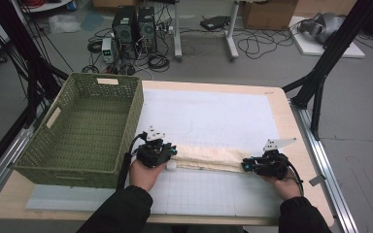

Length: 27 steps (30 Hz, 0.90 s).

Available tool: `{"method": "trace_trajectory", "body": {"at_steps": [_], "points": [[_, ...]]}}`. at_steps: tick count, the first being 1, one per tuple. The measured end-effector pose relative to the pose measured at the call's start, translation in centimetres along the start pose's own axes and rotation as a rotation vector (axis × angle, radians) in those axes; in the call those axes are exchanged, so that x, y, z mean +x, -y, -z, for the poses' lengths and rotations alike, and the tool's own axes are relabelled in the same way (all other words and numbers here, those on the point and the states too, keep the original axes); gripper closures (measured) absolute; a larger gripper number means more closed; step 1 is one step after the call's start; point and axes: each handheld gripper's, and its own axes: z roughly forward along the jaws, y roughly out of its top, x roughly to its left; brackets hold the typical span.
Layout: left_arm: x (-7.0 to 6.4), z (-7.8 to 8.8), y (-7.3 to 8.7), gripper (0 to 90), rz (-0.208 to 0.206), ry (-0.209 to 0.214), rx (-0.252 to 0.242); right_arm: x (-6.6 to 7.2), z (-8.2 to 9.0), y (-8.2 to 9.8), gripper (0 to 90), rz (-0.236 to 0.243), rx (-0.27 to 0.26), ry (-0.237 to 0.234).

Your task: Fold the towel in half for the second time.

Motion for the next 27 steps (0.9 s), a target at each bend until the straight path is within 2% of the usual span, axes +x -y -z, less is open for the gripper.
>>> {"method": "trace_trajectory", "body": {"at_steps": [3, 6, 8, 13, 15, 19, 23, 27], "points": [[-0.2, -0.6, 0.5, 74.5, -0.033, -0.004, 0.057, 0.1, 0.3, 0.1, 69.0, -0.007, -0.006, -0.002], [-0.2, -0.7, 0.8, 75.0, -0.031, -0.006, 0.062, 0.2, 0.8, -0.1, 63.3, -0.012, -0.02, 0.0], [-0.1, -0.8, 1.0, 74.9, -0.05, -0.01, 0.093, 0.4, 1.3, -0.5, 62.3, 0.005, -0.038, 0.012], [-0.3, -1.0, 1.1, 74.4, -0.078, -0.017, 0.103, 0.2, 2.0, -1.5, 63.1, -0.003, -0.105, 0.011], [-0.4, -1.0, 1.1, 74.3, -0.083, -0.019, 0.101, 0.0, 1.7, -1.7, 65.0, -0.011, -0.106, 0.011], [-0.3, -0.9, 1.2, 72.8, -0.086, -0.014, 0.102, 0.1, 0.4, -1.7, 69.1, -0.002, -0.035, 0.006], [-0.3, -0.5, 1.5, 66.6, -0.077, -0.01, 0.09, 0.1, -0.8, -0.8, 69.4, -0.012, 0.027, -0.007], [-0.4, -0.5, 1.7, 68.0, -0.096, -0.023, 0.086, 0.3, -1.0, -0.5, 71.8, 0.004, 0.044, 0.004]]}}
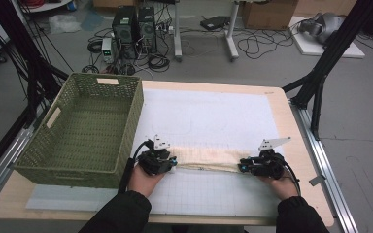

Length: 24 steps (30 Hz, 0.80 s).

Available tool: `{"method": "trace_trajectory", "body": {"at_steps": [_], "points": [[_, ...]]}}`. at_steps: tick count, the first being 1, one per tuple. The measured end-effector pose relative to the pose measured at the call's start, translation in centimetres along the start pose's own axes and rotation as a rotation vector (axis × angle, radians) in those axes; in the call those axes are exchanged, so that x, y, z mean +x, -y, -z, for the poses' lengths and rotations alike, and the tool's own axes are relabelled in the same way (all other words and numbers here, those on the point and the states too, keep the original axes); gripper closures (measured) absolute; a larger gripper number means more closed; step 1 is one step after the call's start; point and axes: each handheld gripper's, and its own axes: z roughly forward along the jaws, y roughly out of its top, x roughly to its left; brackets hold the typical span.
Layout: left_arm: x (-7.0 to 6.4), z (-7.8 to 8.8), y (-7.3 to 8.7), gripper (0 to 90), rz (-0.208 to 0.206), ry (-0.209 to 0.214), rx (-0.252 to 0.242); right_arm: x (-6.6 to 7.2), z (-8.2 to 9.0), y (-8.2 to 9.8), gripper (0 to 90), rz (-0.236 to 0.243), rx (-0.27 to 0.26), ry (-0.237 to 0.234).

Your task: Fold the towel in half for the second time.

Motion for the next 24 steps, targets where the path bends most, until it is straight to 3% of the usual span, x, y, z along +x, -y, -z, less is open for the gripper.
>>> {"method": "trace_trajectory", "body": {"at_steps": [2, 5, 15, 19, 24], "points": [[-0.1, -0.1, 0.0, 76.0, -0.021, -0.007, -0.001, 0.1, -0.1, 0.0, 77.4, 0.012, 0.006, 0.008], [0.0, 0.0, 0.0, 85.7, -0.017, -0.003, -0.006, 0.2, -0.1, -0.1, 82.9, 0.021, 0.009, 0.006], [0.6, 1.3, -0.8, 87.4, 0.052, -0.022, -0.108, 0.7, 1.5, -1.0, 86.1, 0.04, -0.07, 0.012], [0.8, 1.5, -0.9, 87.4, 0.059, -0.02, -0.105, 1.3, 1.9, -1.2, 86.0, 0.058, -0.082, 0.008], [0.6, 1.1, 0.0, 87.3, 0.052, -0.019, -0.069, 1.8, 1.4, -0.5, 86.0, 0.069, -0.037, -0.001]]}}
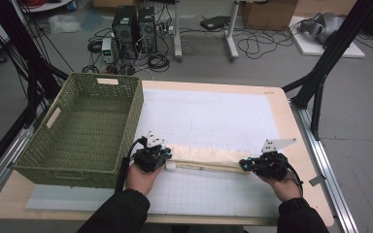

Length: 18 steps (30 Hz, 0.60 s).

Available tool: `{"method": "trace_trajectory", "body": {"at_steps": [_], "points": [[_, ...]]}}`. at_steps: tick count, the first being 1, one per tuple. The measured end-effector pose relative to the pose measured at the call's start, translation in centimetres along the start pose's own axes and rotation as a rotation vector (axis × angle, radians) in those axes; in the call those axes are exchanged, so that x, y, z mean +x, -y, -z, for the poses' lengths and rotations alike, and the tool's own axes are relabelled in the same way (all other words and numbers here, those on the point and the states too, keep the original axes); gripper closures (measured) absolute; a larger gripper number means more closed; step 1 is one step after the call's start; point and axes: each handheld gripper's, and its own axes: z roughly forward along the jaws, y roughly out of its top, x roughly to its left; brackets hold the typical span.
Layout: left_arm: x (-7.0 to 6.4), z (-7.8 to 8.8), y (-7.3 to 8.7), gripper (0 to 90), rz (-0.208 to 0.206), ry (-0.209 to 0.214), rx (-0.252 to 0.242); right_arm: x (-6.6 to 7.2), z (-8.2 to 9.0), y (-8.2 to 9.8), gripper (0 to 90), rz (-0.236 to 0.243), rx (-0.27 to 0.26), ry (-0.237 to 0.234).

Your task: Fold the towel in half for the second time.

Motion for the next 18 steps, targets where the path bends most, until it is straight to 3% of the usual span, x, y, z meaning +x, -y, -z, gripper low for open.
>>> {"method": "trace_trajectory", "body": {"at_steps": [4, 6, 8, 11, 18], "points": [[-0.2, -0.5, 1.1, 87.1, -0.013, 0.0, 0.021, 0.1, -1.0, 1.0, 85.8, -0.005, 0.069, -0.011], [-0.3, -0.4, 1.0, 86.6, -0.011, -0.002, 0.016, 0.0, -1.1, 1.1, 83.3, -0.007, 0.067, -0.014], [-0.2, -0.1, 0.8, 84.5, -0.014, -0.002, 0.001, -0.1, -0.9, 1.0, 75.8, -0.025, 0.051, -0.028], [-0.2, 0.6, 0.3, 81.1, -0.021, 0.004, -0.037, 0.1, -0.3, 0.6, 67.4, -0.011, 0.004, -0.034], [-0.6, 1.1, -1.6, 79.4, -0.013, 0.024, -0.099, -0.3, 0.9, -1.2, 67.6, -0.033, -0.11, -0.017]]}}
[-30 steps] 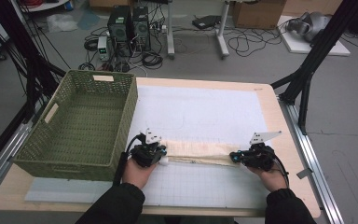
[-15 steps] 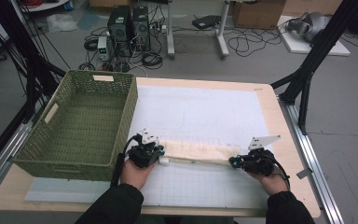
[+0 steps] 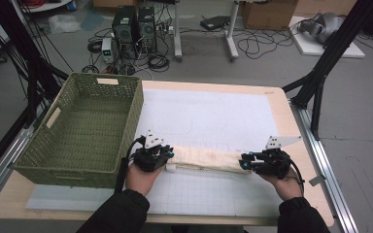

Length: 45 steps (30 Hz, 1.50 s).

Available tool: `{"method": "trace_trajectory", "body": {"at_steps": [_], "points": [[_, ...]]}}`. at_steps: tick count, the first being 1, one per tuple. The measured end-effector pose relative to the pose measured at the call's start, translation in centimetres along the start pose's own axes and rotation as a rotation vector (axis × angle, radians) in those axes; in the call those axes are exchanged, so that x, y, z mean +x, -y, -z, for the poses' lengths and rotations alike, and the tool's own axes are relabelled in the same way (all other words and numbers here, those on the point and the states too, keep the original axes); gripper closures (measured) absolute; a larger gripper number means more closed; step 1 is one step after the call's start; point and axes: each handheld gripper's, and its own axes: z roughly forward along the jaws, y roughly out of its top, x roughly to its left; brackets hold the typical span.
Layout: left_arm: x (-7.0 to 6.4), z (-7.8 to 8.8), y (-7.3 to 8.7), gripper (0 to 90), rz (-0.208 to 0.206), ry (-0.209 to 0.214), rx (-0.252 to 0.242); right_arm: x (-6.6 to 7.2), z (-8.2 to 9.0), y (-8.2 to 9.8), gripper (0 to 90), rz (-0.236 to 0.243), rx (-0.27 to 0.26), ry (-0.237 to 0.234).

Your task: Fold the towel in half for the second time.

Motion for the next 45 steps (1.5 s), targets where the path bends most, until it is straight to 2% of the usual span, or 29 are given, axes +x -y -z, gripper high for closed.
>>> {"method": "trace_trajectory", "body": {"at_steps": [3, 5, 7, 9, 12, 15, 17, 20, 26, 30, 34, 35, 39, 42, 45], "points": [[-0.2, -0.8, 0.0, 80.3, -0.003, 0.005, 0.027, -0.3, -1.1, -0.4, 72.2, -0.002, 0.007, 0.012], [-0.3, -1.5, 0.4, 85.4, -0.011, 0.004, 0.06, -0.5, -2.1, -0.4, 77.6, 0.015, 0.036, 0.019], [-0.4, -2.0, 0.6, 88.8, -0.029, 0.008, 0.097, -0.7, -3.0, -0.3, 83.2, 0.006, 0.067, -0.01], [-0.4, -2.4, 0.8, 89.5, -0.044, 0.012, 0.121, -0.8, -3.7, -0.1, 88.4, 0.024, 0.106, -0.023], [-0.4, -2.6, 1.0, 89.5, -0.055, 0.02, 0.153, -0.7, -4.3, 0.5, 89.4, 0.039, 0.153, -0.052], [-0.4, -2.8, 1.7, 89.5, -0.057, 0.017, 0.176, -0.7, -4.2, 0.8, 89.4, 0.044, 0.17, -0.052], [-0.3, -2.6, 2.1, 89.5, -0.038, 0.018, 0.153, -0.7, -4.0, 0.9, 89.3, 0.048, 0.176, -0.046], [-0.3, -2.4, 2.2, 89.5, -0.06, 0.009, 0.158, -0.9, -3.5, 1.3, 89.0, 0.05, 0.174, -0.03], [-0.1, -1.9, 2.7, 89.5, -0.058, 0.011, 0.143, -1.5, -2.0, 2.4, 88.5, 0.037, 0.156, 0.004], [-0.2, -1.8, 2.6, 89.4, -0.062, 0.006, 0.135, -1.6, -1.7, 2.7, 86.8, 0.023, 0.14, 0.011], [-0.4, -1.5, 2.1, 79.2, -0.046, -0.005, 0.062, -1.1, -1.5, 2.4, 73.6, 0.037, 0.111, 0.021], [-0.3, -1.5, 1.9, 78.4, -0.045, -0.003, 0.06, -1.0, -1.4, 2.3, 72.1, 0.044, 0.101, 0.028], [-0.2, -1.9, 1.6, 72.1, -0.049, -0.012, 0.077, -0.9, -1.3, 1.9, 66.1, 0.045, 0.069, 0.042], [-0.2, -2.2, 1.9, 71.6, -0.069, -0.032, 0.12, -0.9, -1.7, 2.0, 62.3, 0.055, 0.105, 0.052], [-0.3, -2.3, 2.2, 72.0, -0.075, -0.04, 0.126, -0.8, -2.0, 2.1, 61.0, 0.061, 0.129, 0.061]]}}
